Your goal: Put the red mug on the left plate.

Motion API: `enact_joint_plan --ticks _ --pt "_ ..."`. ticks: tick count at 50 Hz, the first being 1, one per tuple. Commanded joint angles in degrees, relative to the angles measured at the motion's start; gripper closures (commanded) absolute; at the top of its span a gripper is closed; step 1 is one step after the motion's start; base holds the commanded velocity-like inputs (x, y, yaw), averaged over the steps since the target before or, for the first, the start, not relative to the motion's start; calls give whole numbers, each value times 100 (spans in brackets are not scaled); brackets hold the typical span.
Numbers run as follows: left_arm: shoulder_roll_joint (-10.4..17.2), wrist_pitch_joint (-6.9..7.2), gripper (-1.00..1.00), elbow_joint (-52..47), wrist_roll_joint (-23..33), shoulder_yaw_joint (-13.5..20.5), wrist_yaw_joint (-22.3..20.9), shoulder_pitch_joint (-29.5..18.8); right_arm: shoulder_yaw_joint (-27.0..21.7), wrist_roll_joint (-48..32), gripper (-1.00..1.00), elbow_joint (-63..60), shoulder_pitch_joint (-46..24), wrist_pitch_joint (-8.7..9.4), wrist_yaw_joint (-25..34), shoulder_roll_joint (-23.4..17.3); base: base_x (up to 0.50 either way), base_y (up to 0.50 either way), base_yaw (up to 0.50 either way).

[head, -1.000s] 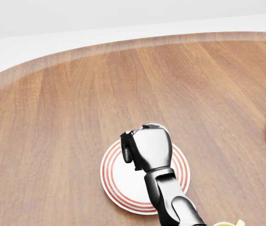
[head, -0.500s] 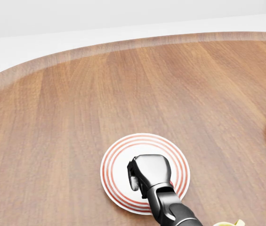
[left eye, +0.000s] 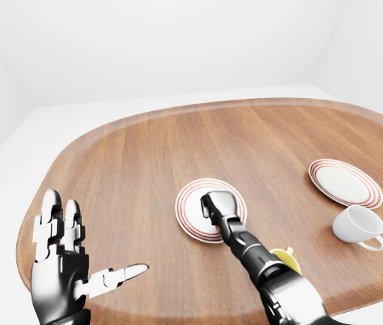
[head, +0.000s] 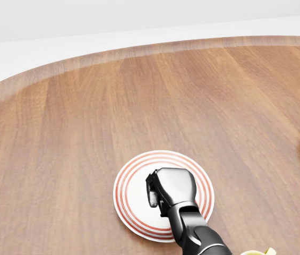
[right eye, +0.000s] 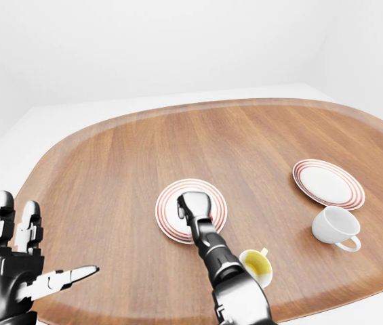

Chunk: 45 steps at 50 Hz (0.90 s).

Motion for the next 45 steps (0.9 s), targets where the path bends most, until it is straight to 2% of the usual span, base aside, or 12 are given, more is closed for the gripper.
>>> enact_joint_plan --ticks 1,7,12,16,26,30,38,45 --pt "1 0 -100 5 -10 7 13 2 95 29 100 -566 142 2 -2 -59 0 0 0" --pt "3 0 -100 18 -12 11 13 -13 83 59 100 -887 278 2 -2 -81 0 0 0" --pt "1 0 -100 22 -18 21 11 -26 40 99 100 -1613 609 2 -2 -142 0 0 0" --pt "0 0 -100 25 -26 27 10 -29 168 -368 100 -2347 1020 2 -2 -150 0 0 0" --pt "-39 0 -100 14 -60 67 -32 -19 209 -571 100 -2686 1240 2 -2 -136 0 0 0" --pt "-39 0 -100 12 -52 67 -27 -20 235 -632 100 -2212 1025 2 -2 -99 0 0 0" --pt "-51 0 -100 2 -92 119 -55 -32 330 -802 100 -738 -93 2 -2 220 0 0 0" --pt "-114 0 -100 -20 -161 228 -135 -52 366 -874 100 -790 -143 2 -2 334 0 0 0"
